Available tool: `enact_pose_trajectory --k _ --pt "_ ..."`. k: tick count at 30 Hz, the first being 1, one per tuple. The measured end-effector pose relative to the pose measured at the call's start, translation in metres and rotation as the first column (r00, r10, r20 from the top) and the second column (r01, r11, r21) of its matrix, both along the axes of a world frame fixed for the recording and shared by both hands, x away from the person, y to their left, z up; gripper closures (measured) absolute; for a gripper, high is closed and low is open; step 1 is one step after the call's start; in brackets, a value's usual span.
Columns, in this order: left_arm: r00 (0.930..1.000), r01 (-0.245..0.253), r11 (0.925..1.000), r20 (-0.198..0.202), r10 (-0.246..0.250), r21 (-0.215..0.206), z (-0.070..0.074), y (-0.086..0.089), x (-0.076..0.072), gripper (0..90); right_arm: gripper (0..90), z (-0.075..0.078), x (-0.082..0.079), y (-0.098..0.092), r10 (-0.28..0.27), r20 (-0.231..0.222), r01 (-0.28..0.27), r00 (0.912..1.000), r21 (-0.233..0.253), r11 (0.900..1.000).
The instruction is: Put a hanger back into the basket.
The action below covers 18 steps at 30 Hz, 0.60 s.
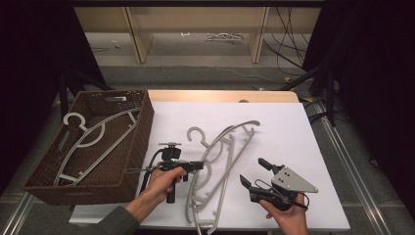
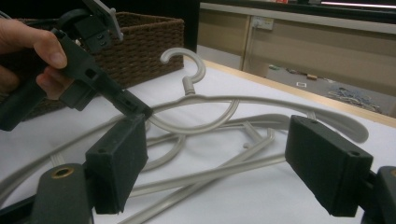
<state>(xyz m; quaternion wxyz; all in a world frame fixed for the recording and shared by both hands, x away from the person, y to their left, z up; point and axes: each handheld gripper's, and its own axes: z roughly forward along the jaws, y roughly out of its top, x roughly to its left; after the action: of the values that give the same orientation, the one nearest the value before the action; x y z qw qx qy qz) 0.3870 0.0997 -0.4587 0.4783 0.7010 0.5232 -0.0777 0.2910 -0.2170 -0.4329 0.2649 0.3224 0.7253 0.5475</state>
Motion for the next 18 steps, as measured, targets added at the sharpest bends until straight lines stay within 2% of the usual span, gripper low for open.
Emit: enact_pose_trajectory --k 4,5,8,9,10,13,14,18 --pt "0.9999 0.006 0.9999 0.012 -0.006 -0.012 0.006 0.002 0.001 80.2 22.0 -0.001 0.001 0.0 0.0 0.016 0.0 0.9999 -0.006 1.0" --pt "0.9998 -0.003 1.0 0.018 0.004 -0.008 0.008 0.001 0.002 80.2 22.0 0.0 0.0 0.0 0.0 -0.002 0.0 1.0 -0.001 1.0" --pt "0.9993 -0.01 0.9999 0.035 0.011 -0.011 0.015 0.004 0.005 80.2 22.0 -0.001 0.001 0.0 0.001 0.011 -0.001 0.9999 -0.004 1.0" --pt "0.9992 -0.008 0.9999 0.039 0.008 -0.011 0.017 0.005 0.006 80.2 22.0 -0.001 0.001 0.0 0.0 -0.002 0.0 1.0 0.0 1.0" --pt "0.9989 -0.018 0.9997 0.042 0.018 -0.018 0.02 0.006 0.008 80.1 22.0 -0.001 0.002 0.0 -0.005 0.016 0.005 0.9999 0.004 1.0" --pt "0.9965 -0.03 0.9994 0.077 0.032 -0.017 0.032 0.009 0.011 80.1 22.0 -0.001 0.001 0.0 0.0 -0.009 0.0 1.0 0.002 1.0" --pt "0.9956 -0.036 0.9992 0.086 0.038 -0.016 0.038 0.01 0.011 80.2 22.0 -0.001 0.002 -0.001 -0.003 0.01 0.003 0.9999 -0.005 1.0" --pt "0.9911 -0.032 0.9992 0.128 0.034 -0.023 0.057 0.014 0.014 80.1 22.0 -0.001 0.001 0.0 0.001 -0.009 -0.001 1.0 0.006 1.0"
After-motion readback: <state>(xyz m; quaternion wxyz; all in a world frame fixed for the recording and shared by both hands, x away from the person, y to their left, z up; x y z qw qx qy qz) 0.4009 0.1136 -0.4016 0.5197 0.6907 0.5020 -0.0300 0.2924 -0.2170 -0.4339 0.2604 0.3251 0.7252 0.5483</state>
